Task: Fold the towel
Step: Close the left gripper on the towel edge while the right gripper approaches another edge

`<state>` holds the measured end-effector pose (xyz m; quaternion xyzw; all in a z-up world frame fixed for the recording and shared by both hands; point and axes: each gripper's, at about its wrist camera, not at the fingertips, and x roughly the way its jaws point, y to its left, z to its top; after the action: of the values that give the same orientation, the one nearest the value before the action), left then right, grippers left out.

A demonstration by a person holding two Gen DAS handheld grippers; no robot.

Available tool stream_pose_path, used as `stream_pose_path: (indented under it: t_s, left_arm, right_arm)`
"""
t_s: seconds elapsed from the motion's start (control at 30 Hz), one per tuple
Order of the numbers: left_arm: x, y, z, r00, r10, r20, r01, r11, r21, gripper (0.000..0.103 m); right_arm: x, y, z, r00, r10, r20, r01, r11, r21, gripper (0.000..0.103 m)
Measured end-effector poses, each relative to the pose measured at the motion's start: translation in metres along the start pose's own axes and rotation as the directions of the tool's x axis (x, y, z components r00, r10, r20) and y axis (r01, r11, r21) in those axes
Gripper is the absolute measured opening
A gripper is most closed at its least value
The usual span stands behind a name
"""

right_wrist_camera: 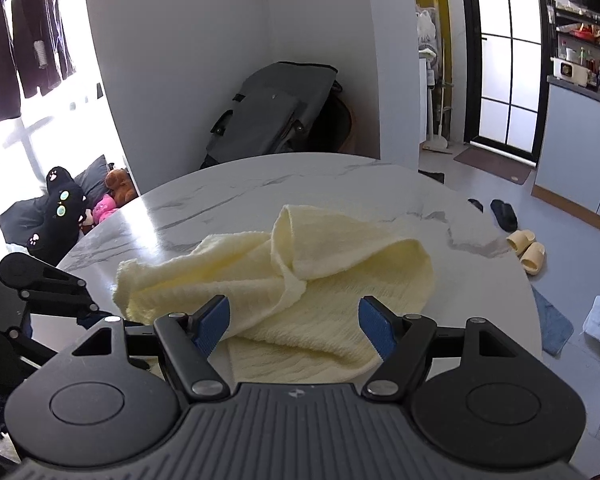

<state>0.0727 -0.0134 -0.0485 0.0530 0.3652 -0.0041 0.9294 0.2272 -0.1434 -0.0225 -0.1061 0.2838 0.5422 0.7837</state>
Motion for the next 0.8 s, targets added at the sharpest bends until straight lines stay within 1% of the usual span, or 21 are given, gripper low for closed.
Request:
stream_pose_path:
  t_s: [0.03, 0.1, 0.2, 0.27, 0.43, 0.47, 0.5, 0.6, 0.73, 0.8]
  left_arm:
    - [0.000, 0.002, 0.000, 1.000, -0.001, -0.001, 0.001, 1.000, -0.001, 0.018]
    - [0.000, 0.004, 0.002, 1.000, 0.000, -0.003, 0.000, 1.000, -0.003, 0.009]
    - [-0.004, 0.011, 0.003, 1.000, 0.002, 0.002, -0.002, 0.999, -0.043, 0.004]
    - [-0.008, 0.016, 0.004, 1.000, -0.002, 0.009, 0.002, 0.997, -0.071, 0.003]
    - [-0.017, 0.022, 0.005, 1.000, 0.005, 0.019, -0.003, 0.995, -0.097, 0.003]
    - [-0.020, 0.025, 0.005, 1.000, 0.009, 0.023, -0.007, 0.995, -0.104, 0.003]
    - [-0.023, 0.027, 0.006, 0.999, 0.019, 0.027, -0.016, 0.994, -0.110, 0.003]
    - [-0.026, 0.027, 0.012, 0.999, 0.039, 0.035, -0.035, 0.991, -0.128, 0.003]
    - [-0.032, 0.039, 0.016, 0.996, 0.074, 0.053, -0.064, 0.985, -0.157, 0.003]
    - [-0.037, 0.042, 0.020, 0.992, 0.098, 0.085, -0.082, 0.982, -0.171, 0.003]
  right_arm:
    - [0.000, -0.001, 0.002, 1.000, -0.007, 0.006, 0.007, 1.000, -0.006, 0.076]
    - [0.001, -0.005, 0.010, 1.000, -0.014, 0.018, 0.014, 1.000, -0.016, 0.076]
    - [0.007, -0.005, 0.017, 1.000, -0.008, 0.014, 0.009, 0.999, -0.047, 0.076]
    - [0.013, -0.005, 0.020, 1.000, -0.009, 0.005, 0.010, 0.998, -0.069, 0.076]
    - [0.028, -0.008, 0.023, 0.999, -0.023, -0.023, 0.020, 0.993, -0.113, 0.075]
    - [0.032, -0.008, 0.024, 0.999, -0.025, -0.028, 0.022, 0.992, -0.122, 0.072]
    - [0.035, -0.009, 0.025, 0.999, -0.028, -0.034, 0.024, 0.991, -0.131, 0.067]
    - [0.044, -0.010, 0.027, 0.998, -0.037, -0.050, 0.029, 0.987, -0.157, 0.063]
    - [0.056, -0.012, 0.029, 0.996, -0.049, -0.070, 0.035, 0.981, -0.191, 0.063]
    - [0.050, -0.001, 0.020, 0.996, -0.043, -0.073, 0.028, 0.981, -0.190, 0.064]
